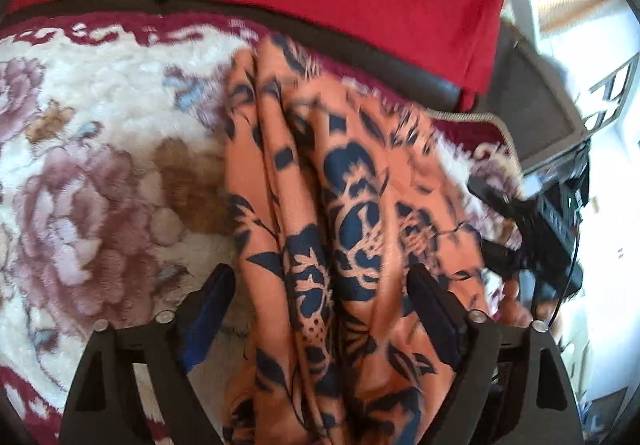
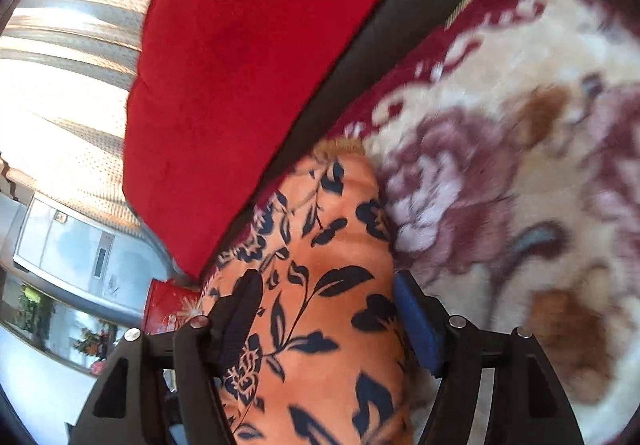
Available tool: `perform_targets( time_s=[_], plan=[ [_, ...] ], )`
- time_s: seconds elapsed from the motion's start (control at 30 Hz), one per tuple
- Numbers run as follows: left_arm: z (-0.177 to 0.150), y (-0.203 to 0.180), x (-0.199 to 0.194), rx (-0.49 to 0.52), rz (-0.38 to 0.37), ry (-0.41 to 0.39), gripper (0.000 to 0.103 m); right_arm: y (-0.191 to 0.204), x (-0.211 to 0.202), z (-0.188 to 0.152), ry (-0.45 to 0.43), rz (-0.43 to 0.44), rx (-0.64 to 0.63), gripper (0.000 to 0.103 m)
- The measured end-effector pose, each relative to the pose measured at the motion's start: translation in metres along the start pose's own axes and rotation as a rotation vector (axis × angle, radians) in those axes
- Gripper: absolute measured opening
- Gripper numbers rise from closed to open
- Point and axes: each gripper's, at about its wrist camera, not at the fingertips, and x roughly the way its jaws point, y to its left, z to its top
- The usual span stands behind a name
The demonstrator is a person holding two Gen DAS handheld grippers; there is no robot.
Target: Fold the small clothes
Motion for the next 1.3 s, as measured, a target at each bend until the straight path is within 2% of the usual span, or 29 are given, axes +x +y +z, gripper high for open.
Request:
perform_targets(
  time_s=[0.07,0.1,0.17,0.2,0.23,0.27,0.3,0.33,0.4,0.47,0.53,0.6,0.63,0.73,0.8,0.83,0.87,0.97,1.0,1.07,1.13,1.2,1.27,1.3],
  plan=[
    [0.001,-0.005,0.009,0.007,-0.001,0.009,0.091,-0.008,0.022,-0.004,0.045,-0.037,0.041,0.071],
    [0.001,-0.009,0.008,0.026,-0.012,-0.002,0.090,-0.009,0.027,-0.005,0.060,-0.024,0.048,0.071],
    [0.002,-0.016,0.008,0.043,-0.093,-0.012,0.087,-0.001,0.031,-0.008,0.068,0.020,0.008,0.069],
    [0.002,-0.020,0.011,0.042,-0.119,-0.017,0.081,0.007,0.032,-0.011,0.059,0.008,-0.033,0.060],
    [0.001,-0.025,0.010,0.063,-0.100,-0.031,0.076,0.017,0.032,-0.014,0.047,-0.021,-0.087,0.052],
    [0.001,-0.031,0.012,0.091,-0.076,-0.034,0.073,0.024,0.030,-0.017,0.028,-0.033,-0.123,0.050],
    [-0.002,-0.037,0.012,0.125,-0.047,-0.034,0.068,0.034,0.023,-0.020,-0.014,-0.026,-0.167,0.044],
    [-0.003,-0.039,0.011,0.133,-0.045,-0.035,0.068,0.046,0.015,-0.022,-0.057,0.012,-0.209,0.041],
    [-0.005,-0.041,0.012,0.142,-0.031,-0.030,0.068,0.058,0.010,-0.024,-0.099,0.046,-0.254,0.040],
    [-0.003,-0.040,0.018,0.128,0.007,-0.014,0.068,0.050,0.023,-0.021,-0.084,-0.023,-0.227,0.040],
    [0.005,-0.032,0.026,0.064,-0.015,0.023,0.072,0.022,0.043,-0.016,0.005,-0.126,-0.098,0.048],
    [0.014,-0.025,0.019,0.005,-0.033,0.006,0.071,0.009,0.036,-0.011,0.017,-0.058,0.009,0.052],
    [0.017,-0.025,0.013,0.000,-0.022,-0.022,0.072,0.012,0.030,-0.011,0.000,-0.056,0.008,0.055],
    [0.032,-0.025,-0.011,-0.014,0.039,-0.148,0.073,0.031,0.000,-0.013,-0.137,-0.071,-0.086,0.059],
    [0.038,-0.030,-0.012,0.018,0.126,-0.210,0.077,0.047,-0.016,-0.018,-0.199,-0.023,-0.154,0.059],
    [0.045,-0.033,-0.013,0.037,0.194,-0.224,0.077,0.056,-0.018,-0.020,-0.212,-0.001,-0.193,0.059],
    [0.050,-0.036,-0.008,0.053,0.241,-0.228,0.077,0.070,-0.014,-0.021,-0.205,0.017,-0.244,0.058],
    [0.063,-0.038,0.011,0.099,0.359,-0.205,0.077,0.092,0.006,-0.016,-0.131,0.022,-0.318,0.042],
    [0.069,-0.039,0.023,0.117,0.428,-0.195,0.077,0.096,0.017,-0.013,-0.108,0.004,-0.329,0.039],
    [0.073,-0.028,0.034,0.135,0.491,-0.162,0.082,0.095,0.047,-0.003,-0.027,-0.042,-0.302,0.039],
    [0.066,-0.004,0.028,0.126,0.503,-0.157,0.097,0.084,0.071,0.005,0.051,-0.087,-0.250,0.038],
    [0.068,0.013,0.023,0.065,0.450,-0.139,0.098,0.073,0.090,0.010,0.107,-0.128,-0.216,0.038],
    [0.067,0.020,0.010,0.031,0.389,-0.137,0.098,0.073,0.081,0.012,0.073,-0.098,-0.203,0.039],
    [0.065,0.020,0.004,0.040,0.384,-0.146,0.097,0.075,0.072,0.008,0.052,-0.085,-0.220,0.040]
  ],
)
